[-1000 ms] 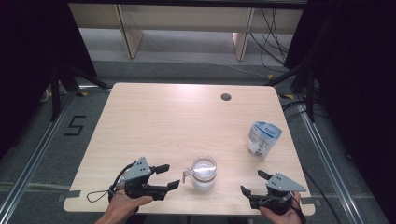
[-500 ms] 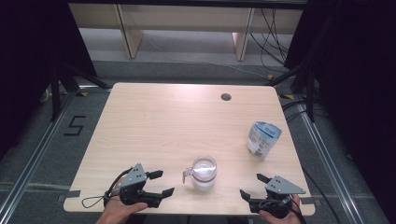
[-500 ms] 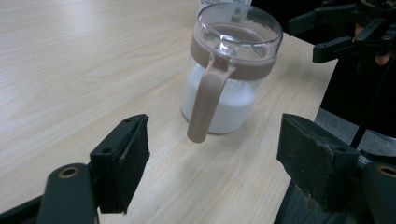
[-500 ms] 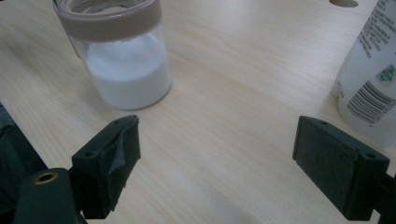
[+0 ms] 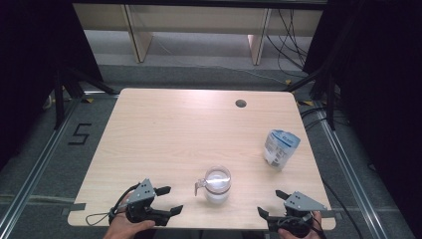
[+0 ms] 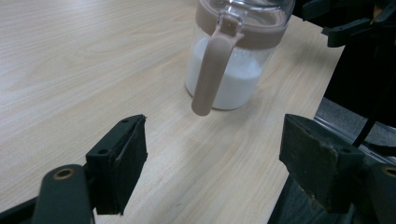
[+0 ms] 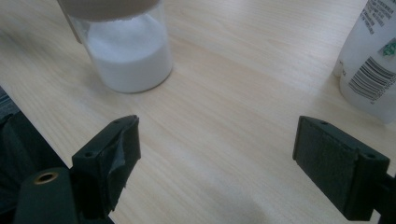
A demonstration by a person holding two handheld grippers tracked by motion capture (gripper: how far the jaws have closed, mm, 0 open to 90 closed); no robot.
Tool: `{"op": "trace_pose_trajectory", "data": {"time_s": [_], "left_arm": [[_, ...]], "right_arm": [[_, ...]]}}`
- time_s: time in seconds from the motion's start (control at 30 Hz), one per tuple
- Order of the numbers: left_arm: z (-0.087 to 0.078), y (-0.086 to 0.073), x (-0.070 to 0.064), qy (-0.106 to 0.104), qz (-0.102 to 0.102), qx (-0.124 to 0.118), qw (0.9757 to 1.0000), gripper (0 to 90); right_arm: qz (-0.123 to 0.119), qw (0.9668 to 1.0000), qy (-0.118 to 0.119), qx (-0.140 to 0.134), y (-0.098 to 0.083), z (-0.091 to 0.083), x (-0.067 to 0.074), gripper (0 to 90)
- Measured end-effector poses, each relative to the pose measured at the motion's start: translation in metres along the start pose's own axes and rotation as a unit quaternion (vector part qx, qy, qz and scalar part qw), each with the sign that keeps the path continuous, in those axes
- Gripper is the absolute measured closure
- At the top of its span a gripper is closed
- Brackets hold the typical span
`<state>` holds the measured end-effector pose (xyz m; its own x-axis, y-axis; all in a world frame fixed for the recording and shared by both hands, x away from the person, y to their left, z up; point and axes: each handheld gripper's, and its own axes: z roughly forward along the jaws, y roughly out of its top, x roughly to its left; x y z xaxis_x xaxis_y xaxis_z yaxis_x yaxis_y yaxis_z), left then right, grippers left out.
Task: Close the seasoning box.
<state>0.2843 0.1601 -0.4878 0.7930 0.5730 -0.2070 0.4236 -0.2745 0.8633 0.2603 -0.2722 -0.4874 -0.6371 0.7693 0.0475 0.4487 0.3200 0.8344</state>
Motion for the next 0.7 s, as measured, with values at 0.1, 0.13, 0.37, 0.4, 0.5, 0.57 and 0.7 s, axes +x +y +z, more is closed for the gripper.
{"op": "trace_pose_trajectory", "data": {"time_s": [0.1,0.13,0.37,0.4,0.5,0.57,0.7], "left_arm": [[0.0019,-0.0032,-0.0016,0.002,-0.011,0.005,0.9999,21.2],[0.0015,-0.0039,-0.0014,0.003,-0.005,0.012,0.9999,21.2],[0.0036,-0.0074,-0.0022,0.006,0.010,0.027,0.9996,18.9],[0.0045,-0.0084,-0.0015,0.003,0.013,0.030,0.9995,18.8],[0.0059,-0.0104,-0.0019,0.005,0.007,0.026,0.9996,18.6],[0.0055,-0.0108,-0.0012,0.007,0.011,0.033,0.9994,18.4],[0.0045,-0.0104,-0.0004,0.016,0.009,0.032,0.9993,18.4]], "right_arm": [[-0.008,0.9999,-0.009,0.008,-0.0015,-0.0006,0.0006,15.9],[0.007,0.9999,-0.001,0.012,-0.0026,0.0005,0.0025,15.9],[-0.004,0.9995,-0.004,0.030,-0.0065,0.0028,0.0011,15.9],[0.003,0.9989,-0.011,0.045,-0.0072,0.0023,0.0027,16.0],[0.001,0.9986,-0.011,0.051,-0.0078,0.0029,0.0023,16.0],[0.003,0.9984,-0.012,0.055,-0.0082,0.0032,0.0024,16.0],[-0.008,0.9986,-0.002,0.052,-0.0080,0.0054,0.0004,16.0]]}}
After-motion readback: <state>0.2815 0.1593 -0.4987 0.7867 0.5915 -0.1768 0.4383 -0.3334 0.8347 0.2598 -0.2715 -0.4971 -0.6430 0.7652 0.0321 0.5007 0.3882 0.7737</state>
